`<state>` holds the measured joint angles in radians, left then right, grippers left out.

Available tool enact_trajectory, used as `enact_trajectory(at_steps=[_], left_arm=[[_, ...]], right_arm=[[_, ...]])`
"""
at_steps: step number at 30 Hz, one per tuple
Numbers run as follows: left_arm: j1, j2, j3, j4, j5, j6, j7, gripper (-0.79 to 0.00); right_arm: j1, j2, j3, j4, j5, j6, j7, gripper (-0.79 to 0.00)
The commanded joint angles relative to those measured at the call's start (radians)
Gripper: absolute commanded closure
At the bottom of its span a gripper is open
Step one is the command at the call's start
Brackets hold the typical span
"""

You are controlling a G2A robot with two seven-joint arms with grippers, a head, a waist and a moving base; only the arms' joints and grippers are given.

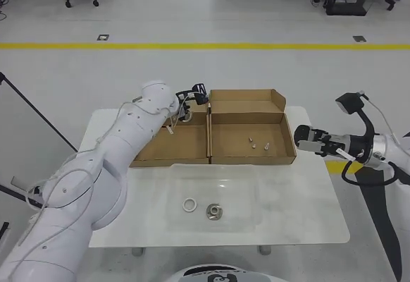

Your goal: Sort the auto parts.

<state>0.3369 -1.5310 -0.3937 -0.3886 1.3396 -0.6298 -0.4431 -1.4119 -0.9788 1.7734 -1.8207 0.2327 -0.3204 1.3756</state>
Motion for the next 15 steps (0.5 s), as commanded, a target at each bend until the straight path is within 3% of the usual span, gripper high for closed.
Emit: enact_trajectory(at_steps=[1, 15], left_arm=[[0.005, -0.01, 0.006, 0.022, 0.007, -0.013, 0.006, 0.0], [0.058, -0.066, 0.046, 0.093, 0.073, -0.053, 0.041, 0.0]], right_arm=[[0.0, 0.0, 0.0, 0.0, 0.0, 0.0, 0.0, -0.785], [0.0, 0.0, 0.0, 0.0, 0.0, 0.0, 0.0, -0.785]])
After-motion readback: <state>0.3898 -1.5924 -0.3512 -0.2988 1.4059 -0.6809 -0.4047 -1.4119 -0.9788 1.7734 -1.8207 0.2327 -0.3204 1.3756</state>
